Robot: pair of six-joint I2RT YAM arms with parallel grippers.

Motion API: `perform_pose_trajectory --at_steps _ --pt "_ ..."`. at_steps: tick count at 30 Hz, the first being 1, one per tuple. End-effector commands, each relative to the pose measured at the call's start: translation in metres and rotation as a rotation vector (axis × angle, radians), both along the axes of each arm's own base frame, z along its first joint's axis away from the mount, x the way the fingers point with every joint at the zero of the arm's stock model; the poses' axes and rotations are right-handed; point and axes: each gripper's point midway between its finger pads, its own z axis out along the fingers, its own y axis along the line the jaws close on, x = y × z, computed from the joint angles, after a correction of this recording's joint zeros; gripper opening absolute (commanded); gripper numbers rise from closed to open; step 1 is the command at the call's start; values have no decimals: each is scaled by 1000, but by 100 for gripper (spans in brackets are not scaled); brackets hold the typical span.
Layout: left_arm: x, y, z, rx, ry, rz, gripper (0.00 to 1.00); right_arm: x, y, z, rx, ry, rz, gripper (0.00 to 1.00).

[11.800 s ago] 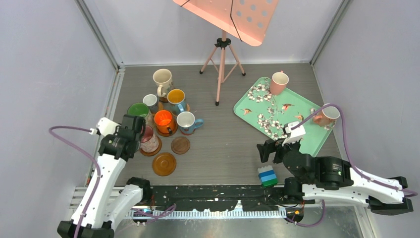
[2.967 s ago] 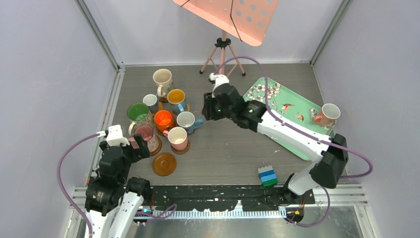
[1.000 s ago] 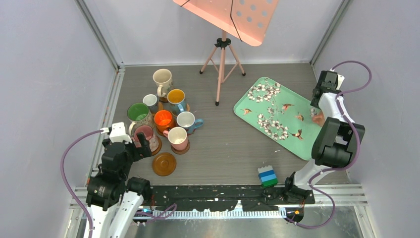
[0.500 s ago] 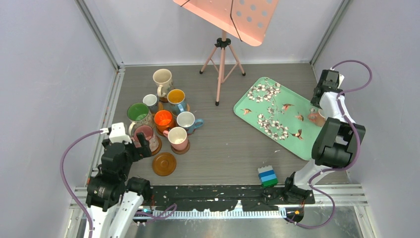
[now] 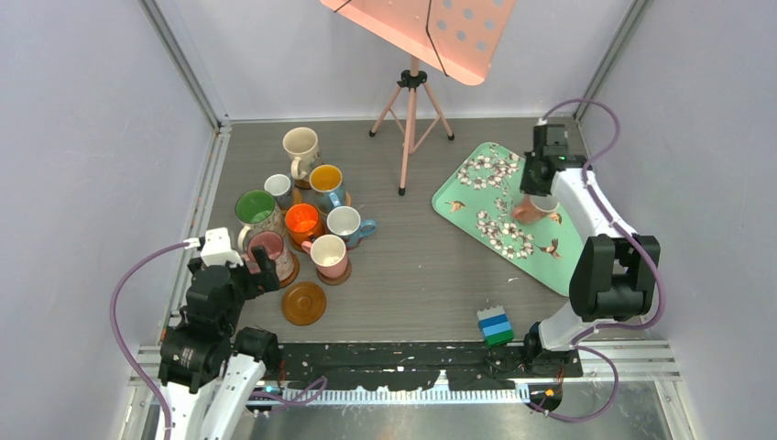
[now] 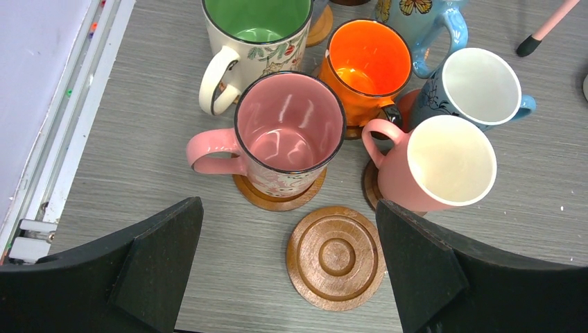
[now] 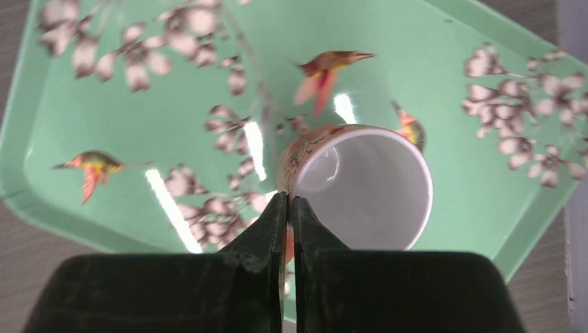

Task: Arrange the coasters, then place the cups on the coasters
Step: Pick up the cup from the tray.

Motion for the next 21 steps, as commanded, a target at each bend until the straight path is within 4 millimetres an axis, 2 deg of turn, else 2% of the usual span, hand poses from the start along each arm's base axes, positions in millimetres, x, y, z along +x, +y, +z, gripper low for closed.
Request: perform_pose_trajectory --at_steps 1,2,4,8,11,14,21 --pt "1 -1 15 -17 -55 -1 99 6 46 33 -8 -82 126 5" --pt "1 -1 15 -17 -57 -3 99 5 60 30 -4 -74 168 5" --pt "1 -1 16 -17 -58 -1 99 2 76 25 -30 -64 217 5" --pt "0 0 16 -18 -59 1 99 -2 95 10 -19 -26 281 6" --pt "0 0 16 -18 -60 3 99 -5 101 3 -4 -4 309 8" --pt "0 -1 16 -20 -60 1 99 -5 105 -1 5 1 340 17" --pt "0 0 16 -19 -61 3 99 -3 107 -17 1 44 369 20"
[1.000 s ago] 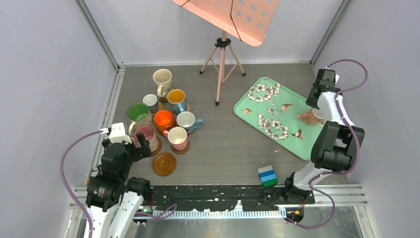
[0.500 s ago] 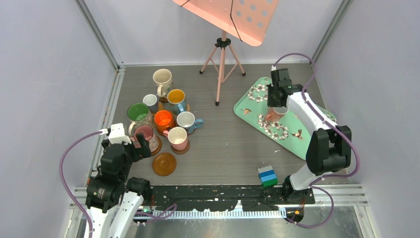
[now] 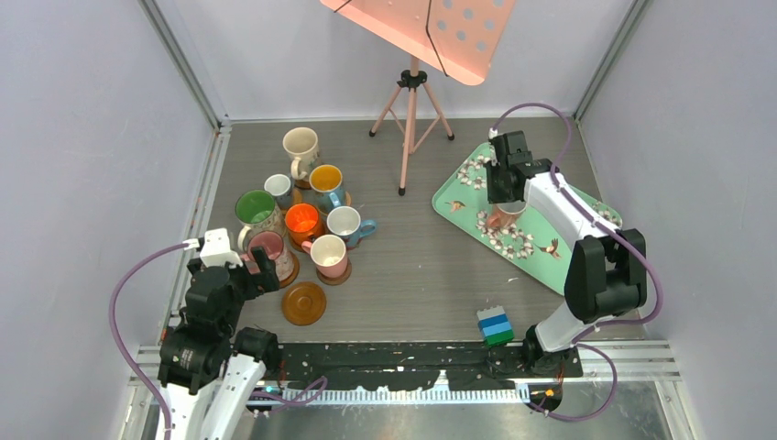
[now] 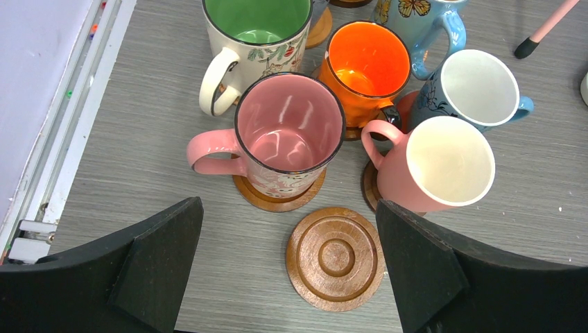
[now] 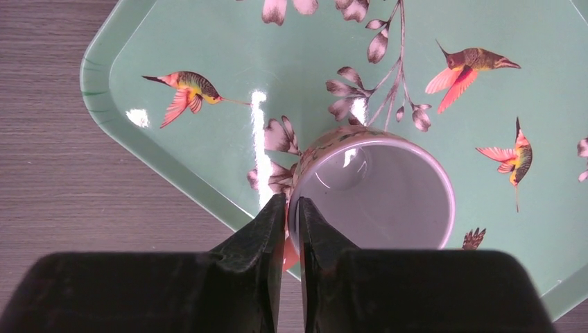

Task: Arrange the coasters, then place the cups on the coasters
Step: Pick up the cup from the tray.

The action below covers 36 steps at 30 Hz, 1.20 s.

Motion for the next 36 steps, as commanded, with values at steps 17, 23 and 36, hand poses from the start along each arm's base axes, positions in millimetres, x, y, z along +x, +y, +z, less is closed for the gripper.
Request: perform_pose_trajectory --at_steps 17,23,36 --pt "1 0 14 -16 -48 4 99 -15 71 89 99 -224 328 5" --pt "1 1 13 -16 -49 13 99 -65 139 108 255 -306 569 5" --pt "1 2 13 -24 -54 25 99 -201 265 118 382 -457 1219 5"
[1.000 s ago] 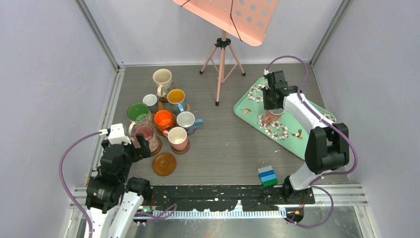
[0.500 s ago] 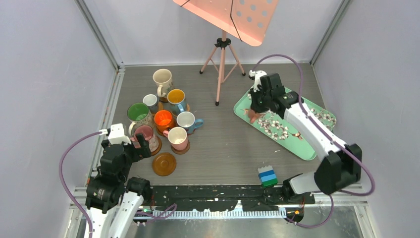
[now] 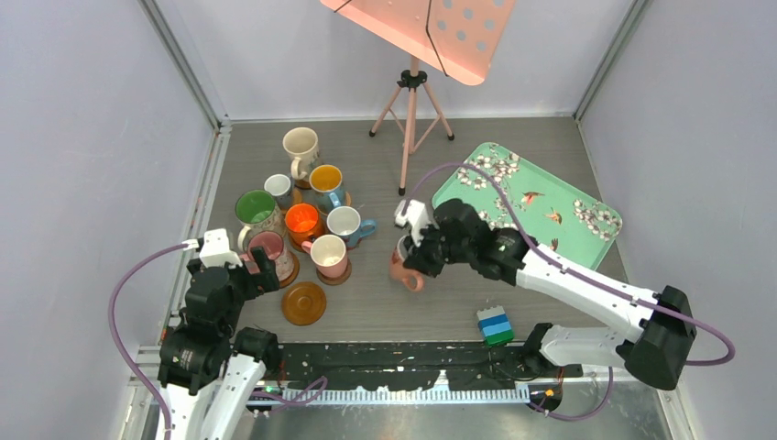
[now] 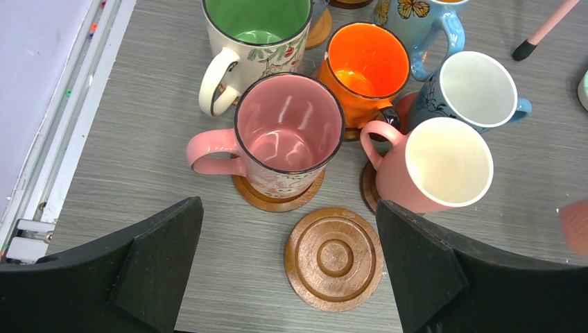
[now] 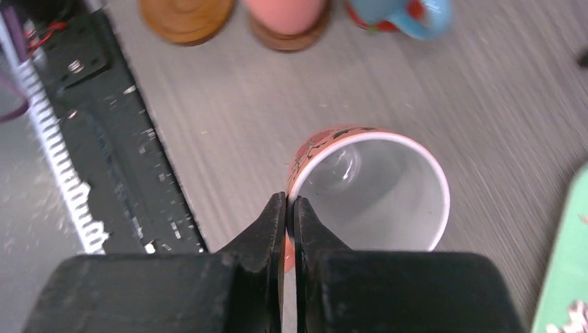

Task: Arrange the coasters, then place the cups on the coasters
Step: Pick up the cup from the tray, then place the cup on the coaster.

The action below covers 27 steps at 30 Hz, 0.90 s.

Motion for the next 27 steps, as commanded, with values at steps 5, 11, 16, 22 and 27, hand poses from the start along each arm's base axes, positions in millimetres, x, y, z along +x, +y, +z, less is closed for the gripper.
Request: perform_pose_trajectory --at_steps 5,11,16,22,27 --pt "2 2 12 -20 -51 24 99 -67 93 51 117 -259 409 5" --pt "2 2 12 -24 -51 26 99 -100 147 50 119 -343 637 5" --pt "3 1 12 -29 -49 22 99 -117 177 39 110 -467 838 5" --pt "4 0 28 -64 -92 31 99 -122 201 37 62 -568 982 5" --pt "9 -2 40 -89 -124 40 99 -118 214 29 -17 -589 1053 5"
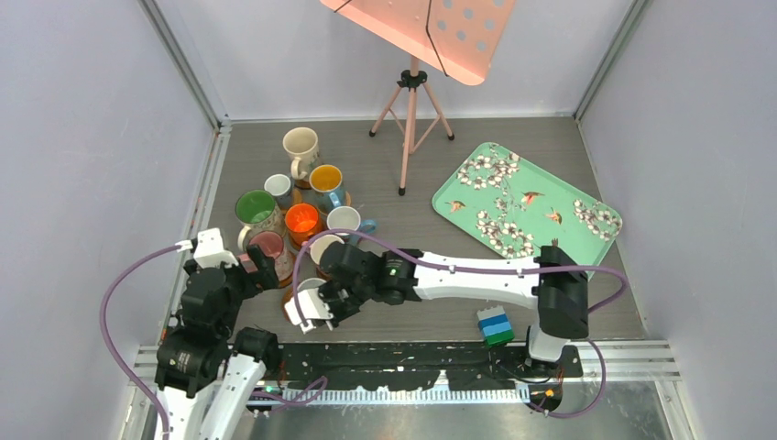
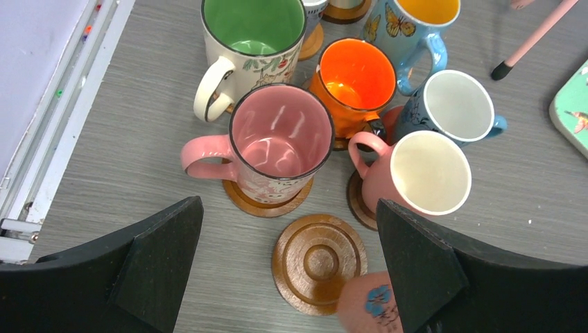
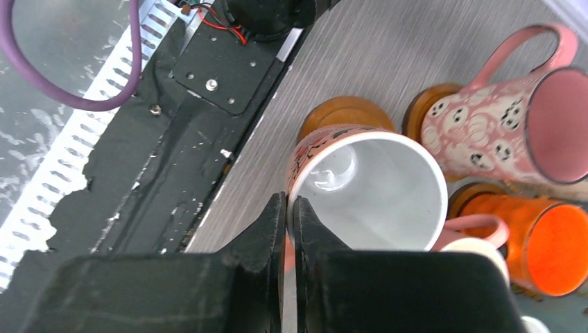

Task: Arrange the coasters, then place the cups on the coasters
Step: Place the cup on the coaster.

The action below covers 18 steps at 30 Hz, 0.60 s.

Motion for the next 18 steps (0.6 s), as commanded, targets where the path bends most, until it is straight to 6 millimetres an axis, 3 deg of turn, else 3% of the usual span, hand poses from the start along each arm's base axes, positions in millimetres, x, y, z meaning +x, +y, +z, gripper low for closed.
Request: perform_pose_trajectory --at_steps 1,18 --pt "10 0 34 -41 -100 30 99 4 31 46 119 -124 110 5" --pt "21 5 94 -79 -173 85 99 16 51 9 14 -214 169 5"
